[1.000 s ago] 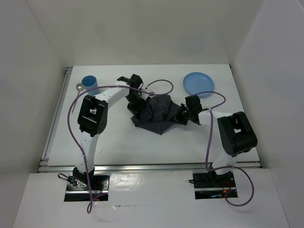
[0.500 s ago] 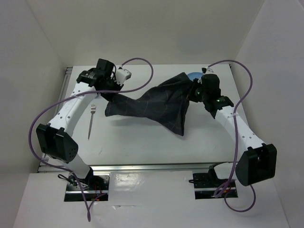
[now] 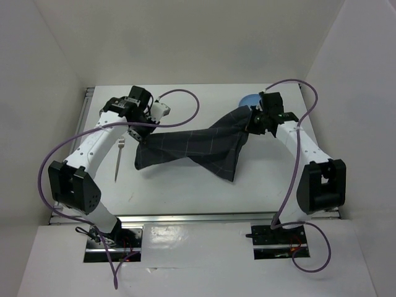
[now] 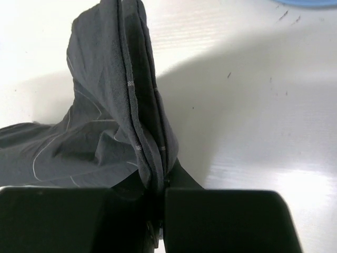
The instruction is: Set the dinner table for one person
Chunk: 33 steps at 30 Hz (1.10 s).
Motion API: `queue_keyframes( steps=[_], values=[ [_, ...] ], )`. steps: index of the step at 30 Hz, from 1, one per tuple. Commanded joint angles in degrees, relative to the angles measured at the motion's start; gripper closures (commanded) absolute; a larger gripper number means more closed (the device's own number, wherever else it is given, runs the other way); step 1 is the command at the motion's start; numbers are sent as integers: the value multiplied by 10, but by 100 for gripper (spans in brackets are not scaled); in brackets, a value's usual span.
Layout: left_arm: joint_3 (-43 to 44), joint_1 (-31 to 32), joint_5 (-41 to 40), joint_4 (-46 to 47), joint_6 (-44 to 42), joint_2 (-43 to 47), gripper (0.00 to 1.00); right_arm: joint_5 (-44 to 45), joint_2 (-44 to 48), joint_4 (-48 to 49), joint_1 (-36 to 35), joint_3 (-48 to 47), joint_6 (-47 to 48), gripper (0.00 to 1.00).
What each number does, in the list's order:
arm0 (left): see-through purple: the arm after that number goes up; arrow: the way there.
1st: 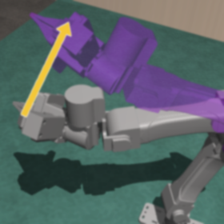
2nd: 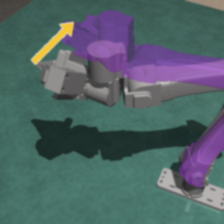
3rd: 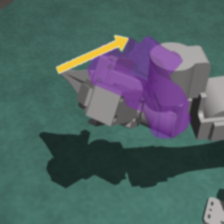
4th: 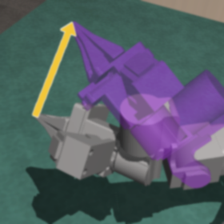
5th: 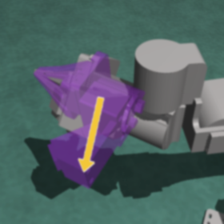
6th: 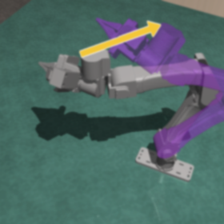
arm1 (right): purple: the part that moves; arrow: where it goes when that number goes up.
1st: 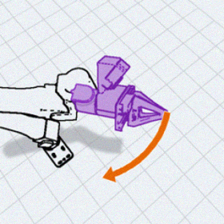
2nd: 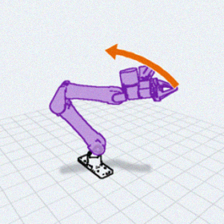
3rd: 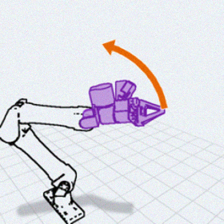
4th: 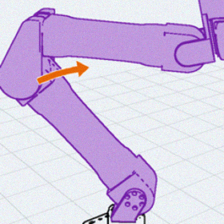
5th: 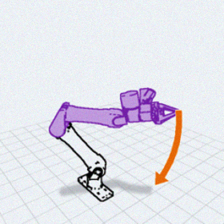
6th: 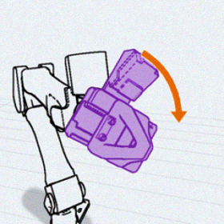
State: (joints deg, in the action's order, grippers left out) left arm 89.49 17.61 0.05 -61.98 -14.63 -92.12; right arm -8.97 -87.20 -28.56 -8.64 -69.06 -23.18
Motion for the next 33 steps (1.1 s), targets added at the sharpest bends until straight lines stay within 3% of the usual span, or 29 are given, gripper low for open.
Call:
queue_keyframes(
  steps=[1,3,4,5,7,9,10,12,16,21,28,29,33],
  values=[
    [15,-11,-21,31,7,0,100,-4,-35,26,20,-42,30,100],
    [8,-16,-33,62,1,-23,100,-4,-73,32,41,-81,42,98],
    [8,-16,-45,96,1,-36,95,-4,-121,39,47,-100,65,89],
    [8,-21,-57,112,1,-65,70,-10,-146,27,52,-124,77,54],
    [22,-27,-102,135,19,-95,38,7,-207,-2,52,-193,94,31],
    [60,-44,-122,123,53,-133,24,25,-214,-40,52,-208,94,6],
    [73,-66,-115,109,66,-140,23,33,-186,-40,52,-194,94,0],
    [80,-90,-88,90,81,-140,20,53,-140,-27,42,-149,79,0],
    [-3,-105,-36,82,57,-82,19,49,-37,-20,42,-21,51,0],
    [-74,-110,33,55,44,-59,21,31,33,-56,-3,51,-14,0],
    [-122,-110,107,68,51,-101,21,40,22,-17,-79,151,-77,0],
    [-128,-110,112,79,51,-101,21,70,15,-17,-108,163,-77,0],
    [-138,-110,107,103,45,-122,24,55,3,39,-132,198,-91,3]
  ],
)
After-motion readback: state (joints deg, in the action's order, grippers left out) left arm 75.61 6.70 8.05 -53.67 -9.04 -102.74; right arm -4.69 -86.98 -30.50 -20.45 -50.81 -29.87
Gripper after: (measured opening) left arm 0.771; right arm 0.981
